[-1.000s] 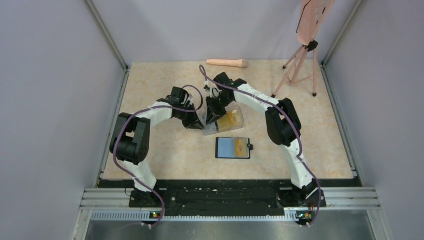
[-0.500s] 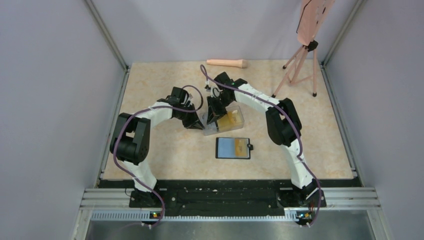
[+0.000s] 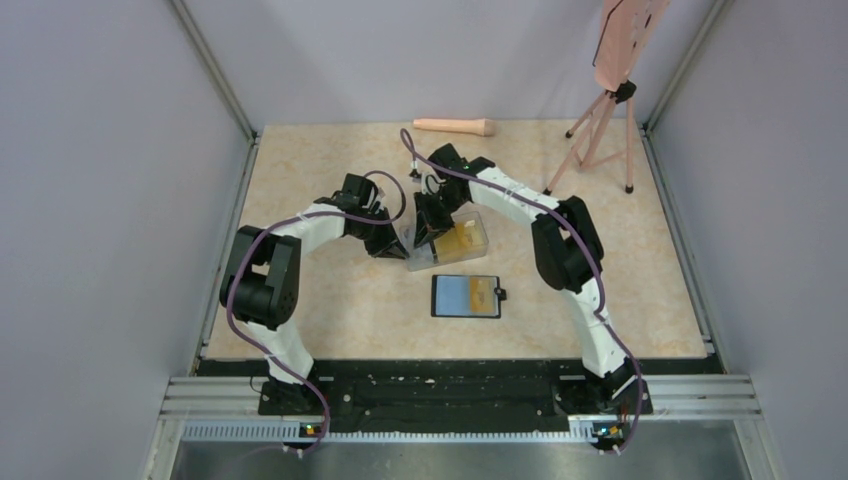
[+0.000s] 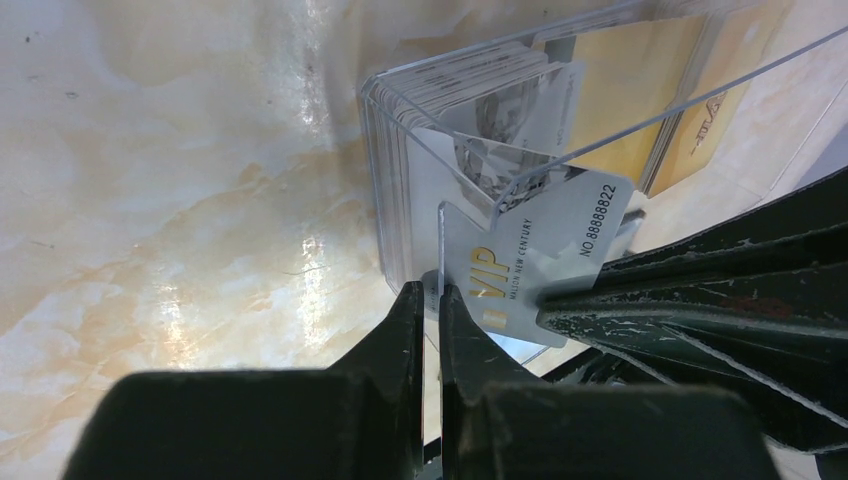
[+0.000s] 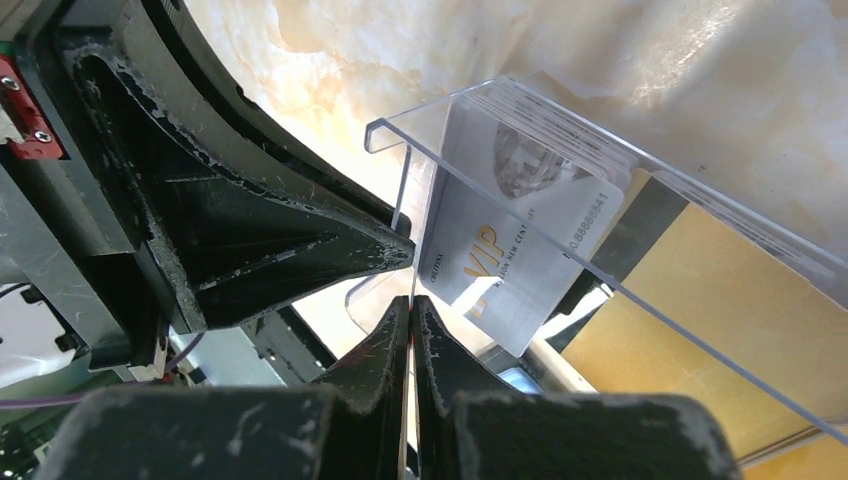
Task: Put the credit cards into the card holder
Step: Pick up the credit card from the storage box.
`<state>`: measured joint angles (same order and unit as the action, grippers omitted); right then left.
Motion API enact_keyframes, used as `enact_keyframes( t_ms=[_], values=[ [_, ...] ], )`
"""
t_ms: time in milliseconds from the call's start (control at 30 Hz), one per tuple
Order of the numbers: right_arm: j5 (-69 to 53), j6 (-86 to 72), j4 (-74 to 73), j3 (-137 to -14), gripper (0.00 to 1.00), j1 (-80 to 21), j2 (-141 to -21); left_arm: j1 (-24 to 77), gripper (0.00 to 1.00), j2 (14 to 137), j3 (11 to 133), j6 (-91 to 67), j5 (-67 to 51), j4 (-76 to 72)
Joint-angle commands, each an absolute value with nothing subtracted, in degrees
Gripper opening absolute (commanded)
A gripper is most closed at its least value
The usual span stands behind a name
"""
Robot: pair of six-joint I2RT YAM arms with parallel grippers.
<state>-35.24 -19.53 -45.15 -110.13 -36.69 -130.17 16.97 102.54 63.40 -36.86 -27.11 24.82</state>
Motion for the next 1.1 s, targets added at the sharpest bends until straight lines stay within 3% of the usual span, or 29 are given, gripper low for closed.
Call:
enact_keyframes(
  t_ms=[0, 400, 933, 1067],
  values=[
    [-32.96, -19.2, -42.09, -109.64, 0.0, -35.36, -124.37, 18.1, 0.0, 104.68, 61.85, -39.06, -24.71, 22.75],
    [-29.39, -25.83, -29.86, -96.11, 0.0, -30.96, -109.58, 14.02, 0.0, 101.55, 60.11, -41.46, -21.6, 21.0],
    [-32.85, -27.1, -26.68, -88.06, 0.0, -27.98, -103.2, 5.27, 0.0, 91.11, 53.14, -41.58, -17.71, 21.37],
    [-34.26, -27.48, -24.56, -85.02, 0.0, -27.25, -100.71, 5.57, 0.18, 87.75, 53.15, -40.88, -20.23, 20.27]
  ],
)
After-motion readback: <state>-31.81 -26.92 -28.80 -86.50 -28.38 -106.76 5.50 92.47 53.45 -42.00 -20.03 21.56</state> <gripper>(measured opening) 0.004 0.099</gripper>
